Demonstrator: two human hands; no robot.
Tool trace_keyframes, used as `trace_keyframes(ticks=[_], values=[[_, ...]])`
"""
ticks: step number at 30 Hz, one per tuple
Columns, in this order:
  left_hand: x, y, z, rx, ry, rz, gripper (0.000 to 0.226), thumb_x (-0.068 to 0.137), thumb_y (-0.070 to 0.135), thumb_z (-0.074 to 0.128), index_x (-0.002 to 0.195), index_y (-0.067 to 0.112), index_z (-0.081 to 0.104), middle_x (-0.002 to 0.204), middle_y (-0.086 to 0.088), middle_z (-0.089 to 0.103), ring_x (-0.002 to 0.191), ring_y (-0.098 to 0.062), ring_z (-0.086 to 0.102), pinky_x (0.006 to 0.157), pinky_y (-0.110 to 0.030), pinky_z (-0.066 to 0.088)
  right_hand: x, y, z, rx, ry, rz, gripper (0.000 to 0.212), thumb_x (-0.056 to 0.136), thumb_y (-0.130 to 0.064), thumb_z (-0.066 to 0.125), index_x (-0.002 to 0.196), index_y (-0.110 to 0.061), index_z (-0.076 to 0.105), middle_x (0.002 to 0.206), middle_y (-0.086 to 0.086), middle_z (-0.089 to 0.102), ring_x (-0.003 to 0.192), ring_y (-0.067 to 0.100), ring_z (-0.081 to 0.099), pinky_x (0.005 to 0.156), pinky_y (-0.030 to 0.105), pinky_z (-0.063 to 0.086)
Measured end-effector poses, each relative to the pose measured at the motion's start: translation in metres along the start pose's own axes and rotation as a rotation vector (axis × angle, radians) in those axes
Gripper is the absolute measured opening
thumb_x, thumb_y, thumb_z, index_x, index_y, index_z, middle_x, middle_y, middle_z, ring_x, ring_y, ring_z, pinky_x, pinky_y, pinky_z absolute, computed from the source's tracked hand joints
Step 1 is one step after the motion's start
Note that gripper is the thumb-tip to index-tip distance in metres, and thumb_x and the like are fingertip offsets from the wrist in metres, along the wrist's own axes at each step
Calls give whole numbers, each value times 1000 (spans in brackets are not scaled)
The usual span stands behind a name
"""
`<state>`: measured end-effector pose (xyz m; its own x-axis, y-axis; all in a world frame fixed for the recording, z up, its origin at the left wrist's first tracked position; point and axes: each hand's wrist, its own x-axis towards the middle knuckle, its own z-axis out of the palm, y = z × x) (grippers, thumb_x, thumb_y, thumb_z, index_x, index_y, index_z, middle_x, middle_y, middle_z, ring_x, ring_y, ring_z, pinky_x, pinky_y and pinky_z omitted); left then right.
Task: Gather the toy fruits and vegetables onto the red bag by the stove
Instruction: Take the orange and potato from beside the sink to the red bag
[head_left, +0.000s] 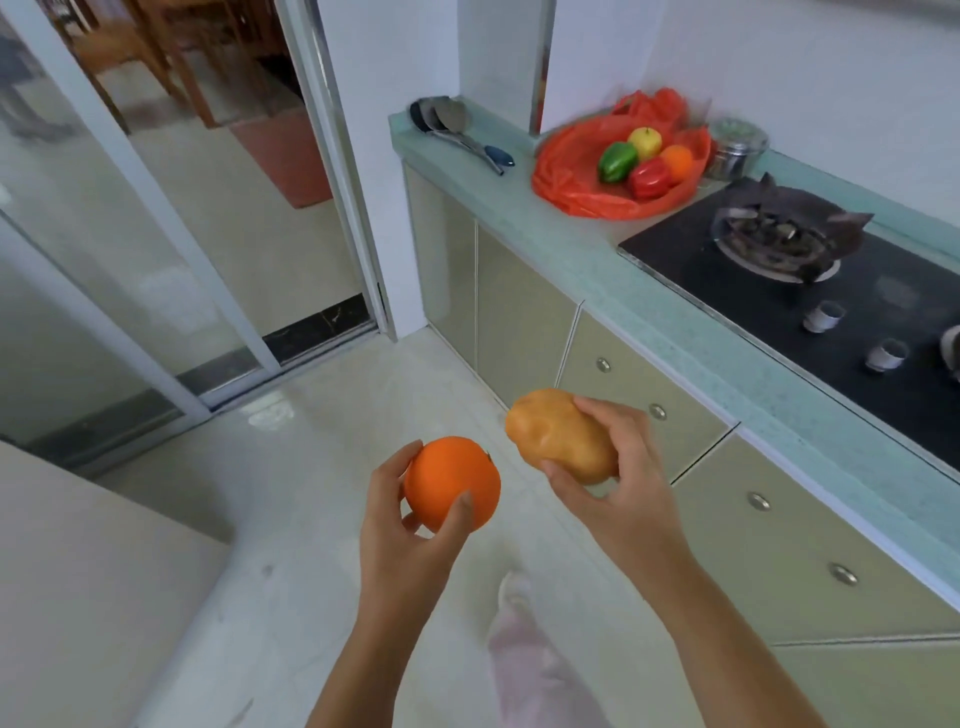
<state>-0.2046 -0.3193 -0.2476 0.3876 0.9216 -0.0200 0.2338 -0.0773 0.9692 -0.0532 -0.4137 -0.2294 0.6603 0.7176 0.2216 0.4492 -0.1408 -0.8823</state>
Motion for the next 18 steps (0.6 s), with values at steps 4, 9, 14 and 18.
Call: trace_keyframes(ticks=[4,9,14,18], values=[[65,6,26,21,0,-4,52,77,14,71,116,35,44,114,12,46,94,-1,50,62,-13,43,71,20,3,15,18,-16,54,71,-34,68,120,-33,45,119,-8,44,106,-6,44,79,5,39],[157,42,69,68,-89,74,52,76,20,72,110,43,40,111,22,41,93,-4,50,56,-9,44,166,31,-7,7,46,-41,54,71,-39,67,121,-35,44,118,-8,42,108,-4,43,80,6,40],[232,68,99,88,-78,173,55,74,19,74,110,44,40,112,25,42,95,2,48,60,-11,44,251,36,-18,12,51,-93,54,69,-51,62,118,-39,42,118,-10,42,108,-5,42,82,4,38],[268,65,113,84,-45,113,57,74,20,73,119,33,42,120,9,43,94,1,48,63,-12,43,294,46,-9,28,49,-85,58,69,-51,62,121,-33,45,117,-9,44,109,-2,43,84,7,39]])
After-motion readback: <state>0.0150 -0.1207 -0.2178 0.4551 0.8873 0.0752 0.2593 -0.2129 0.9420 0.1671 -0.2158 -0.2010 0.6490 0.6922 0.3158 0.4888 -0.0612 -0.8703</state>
